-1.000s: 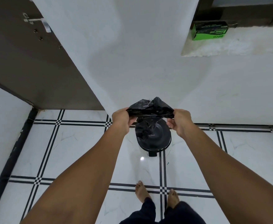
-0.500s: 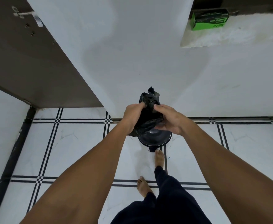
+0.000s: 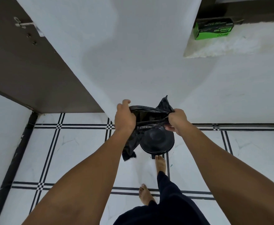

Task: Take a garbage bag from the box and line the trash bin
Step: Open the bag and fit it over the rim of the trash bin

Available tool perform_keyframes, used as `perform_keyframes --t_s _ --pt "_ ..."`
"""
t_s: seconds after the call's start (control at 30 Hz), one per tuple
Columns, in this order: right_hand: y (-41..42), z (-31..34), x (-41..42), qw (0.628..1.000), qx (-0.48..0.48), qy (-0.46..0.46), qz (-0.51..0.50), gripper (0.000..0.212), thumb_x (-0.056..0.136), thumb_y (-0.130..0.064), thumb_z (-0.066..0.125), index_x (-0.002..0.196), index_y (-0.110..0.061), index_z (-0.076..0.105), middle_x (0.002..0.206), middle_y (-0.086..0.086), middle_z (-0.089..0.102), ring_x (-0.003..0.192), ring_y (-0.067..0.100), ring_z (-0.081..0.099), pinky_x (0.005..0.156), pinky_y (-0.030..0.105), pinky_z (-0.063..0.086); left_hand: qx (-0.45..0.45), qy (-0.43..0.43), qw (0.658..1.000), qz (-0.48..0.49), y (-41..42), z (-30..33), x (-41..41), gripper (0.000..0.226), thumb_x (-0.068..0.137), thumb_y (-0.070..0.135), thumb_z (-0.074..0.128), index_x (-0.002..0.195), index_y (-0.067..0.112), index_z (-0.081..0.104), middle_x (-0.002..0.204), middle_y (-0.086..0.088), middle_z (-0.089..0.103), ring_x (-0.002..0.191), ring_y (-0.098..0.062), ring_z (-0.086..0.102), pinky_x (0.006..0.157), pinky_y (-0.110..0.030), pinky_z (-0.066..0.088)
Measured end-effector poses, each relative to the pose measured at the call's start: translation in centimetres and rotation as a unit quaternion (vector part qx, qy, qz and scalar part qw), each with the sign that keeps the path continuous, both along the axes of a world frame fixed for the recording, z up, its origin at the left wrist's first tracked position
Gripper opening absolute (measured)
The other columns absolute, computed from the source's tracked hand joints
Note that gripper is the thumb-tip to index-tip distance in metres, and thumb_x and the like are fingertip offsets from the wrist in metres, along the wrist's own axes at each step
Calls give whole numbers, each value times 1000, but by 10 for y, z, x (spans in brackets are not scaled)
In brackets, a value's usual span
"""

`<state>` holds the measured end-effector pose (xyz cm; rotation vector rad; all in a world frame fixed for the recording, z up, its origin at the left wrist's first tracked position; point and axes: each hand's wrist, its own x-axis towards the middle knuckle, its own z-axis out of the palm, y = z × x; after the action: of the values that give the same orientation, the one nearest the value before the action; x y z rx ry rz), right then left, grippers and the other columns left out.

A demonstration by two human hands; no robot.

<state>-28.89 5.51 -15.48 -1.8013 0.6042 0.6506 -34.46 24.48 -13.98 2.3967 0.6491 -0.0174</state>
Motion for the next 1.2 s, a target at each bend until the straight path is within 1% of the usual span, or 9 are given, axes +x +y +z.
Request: perform_keyframes --t_s 0.13,0.4,0.47,0.6,0.73,0.8,0.93,1.1,1.2 --pt "2 2 7 1000 6 -23 -10 18 90 0 52 89 -11 66 99 13 69 90 31 69 63 36 63 170 81 963 -192 7 -19 0 64 91 4 56 150 27 43 130 -10 49 109 -31 56 79 -42 52" --pt "-3 -6 15 994 -27 -91 58 13 85 2 61 94 -5 66 94 19 70 88 36 71 65 46 65 142 81 961 -225 -19 -27 20 56 83 66 64 130 36 61 124 -1 58 117 -27 51 98 -44 45" --pt "-4 -8 14 990 -49 -114 66 14 82 0 63 94 -6 66 90 14 70 84 33 70 67 43 64 148 39 964 -219 -25 -26 25 34 93 57 57 102 28 72 105 -1 65 104 -28 57 87 -41 43" --pt "-15 -7 12 979 -93 -174 54 17 83 -2 68 96 -12 63 85 2 63 69 16 60 61 26 51 60 21 995 -76 -24 -24 29 36 98 28 46 65 17 40 69 -2 52 71 -28 54 60 -33 35" --pt "-22 -12 11 975 -117 -184 45 16 88 -3 64 101 -11 64 83 0 60 68 16 58 62 26 52 -59 29 998 21 -20 -25 30 32 92 19 54 66 14 37 65 0 44 63 -21 41 51 -31 30" --pt "-19 -14 11 973 -115 -192 55 14 89 -6 64 102 -11 65 87 -1 60 72 14 57 60 21 44 -133 15 991 12 -23 -25 28 15 90 4 55 81 14 49 79 0 54 69 -16 48 56 -22 39" --pt "-12 -12 10 972 -111 -193 79 11 94 -15 60 97 -7 66 85 4 65 75 18 57 58 22 41 -205 3 978 -43 -33 -18 25 31 90 -7 43 92 18 62 91 2 63 79 -11 57 65 -9 43" --pt "-10 -10 14 968 -123 -181 122 27 103 -15 41 97 -3 65 96 14 65 88 30 57 72 30 37 -72 27 987 -144 -36 -22 25 30 90 57 56 79 28 57 78 6 67 76 -18 62 69 -33 49" --pt "-9 -10 14 971 -119 -159 134 33 103 -15 38 104 -1 68 98 14 66 92 31 59 77 32 42 100 10 975 -200 -37 -21 29 36 99 54 50 93 21 62 89 -5 72 84 -30 65 69 -35 46"
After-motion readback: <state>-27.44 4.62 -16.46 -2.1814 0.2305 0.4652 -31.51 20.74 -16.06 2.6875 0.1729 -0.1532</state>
